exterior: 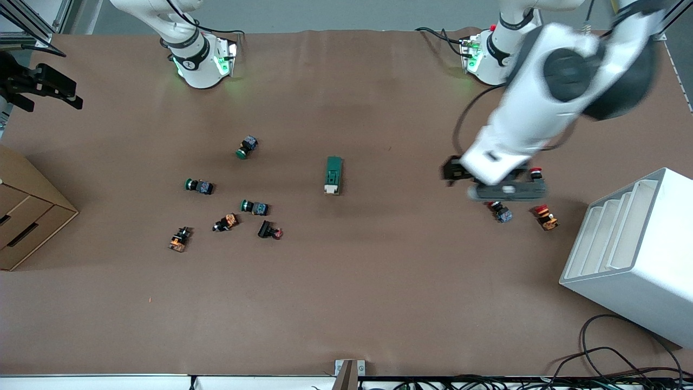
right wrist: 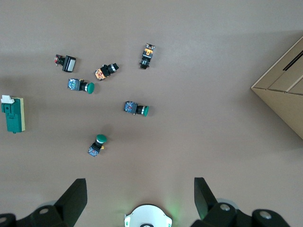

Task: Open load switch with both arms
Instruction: 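Move the left gripper over the green load switch and lower it, then hold the switch base with the left gripper while the right gripper reaches over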

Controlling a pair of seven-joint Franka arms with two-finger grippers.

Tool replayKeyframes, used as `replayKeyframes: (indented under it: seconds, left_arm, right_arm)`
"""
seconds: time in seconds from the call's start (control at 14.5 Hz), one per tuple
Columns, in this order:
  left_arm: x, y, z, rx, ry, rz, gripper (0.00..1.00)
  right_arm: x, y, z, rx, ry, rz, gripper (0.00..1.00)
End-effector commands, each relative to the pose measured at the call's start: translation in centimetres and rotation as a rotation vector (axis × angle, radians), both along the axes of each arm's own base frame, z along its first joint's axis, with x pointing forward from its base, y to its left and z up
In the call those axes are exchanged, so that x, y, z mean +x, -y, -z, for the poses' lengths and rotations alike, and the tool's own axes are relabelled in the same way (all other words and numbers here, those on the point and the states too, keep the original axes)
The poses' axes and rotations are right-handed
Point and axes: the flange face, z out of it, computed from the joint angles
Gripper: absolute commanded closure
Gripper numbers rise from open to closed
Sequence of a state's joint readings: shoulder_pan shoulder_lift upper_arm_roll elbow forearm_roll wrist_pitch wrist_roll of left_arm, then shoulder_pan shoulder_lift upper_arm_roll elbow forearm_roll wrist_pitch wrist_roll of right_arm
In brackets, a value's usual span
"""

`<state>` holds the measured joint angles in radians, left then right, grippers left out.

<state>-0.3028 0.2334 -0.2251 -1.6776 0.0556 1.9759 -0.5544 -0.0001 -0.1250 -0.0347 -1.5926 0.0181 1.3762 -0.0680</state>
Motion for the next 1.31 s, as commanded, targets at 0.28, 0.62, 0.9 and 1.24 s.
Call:
replayKeyframes:
  seconds: [0.28, 0.62, 0.9, 1.24]
  left_arm:
    - [-7.2, 12.5, 10.7, -0.005, 0.127, -0.037, 0.00]
    - [-13.8, 20.9, 17.8, 0.010, 0.222, -0.002, 0.01]
    - [-18.3, 23.8, 22.6, 0.069, 0.313, 0.049, 0.01]
    - [-24.3, 26.6, 28.5, 0.026, 0.472, 0.060, 0.01]
  right_arm:
    - [0.1, 0.7, -0.7, -0.009, 0.010, 0.009, 0.00]
    - [4.6, 3.8, 5.8, -0.003, -0.085, 0.055, 0.00]
    - [7.6, 5.6, 11.4, -0.079, -0.145, 0.075, 0.00]
    - [7.8, -2.0, 11.6, -0.151, -0.151, 0.355, 0.00]
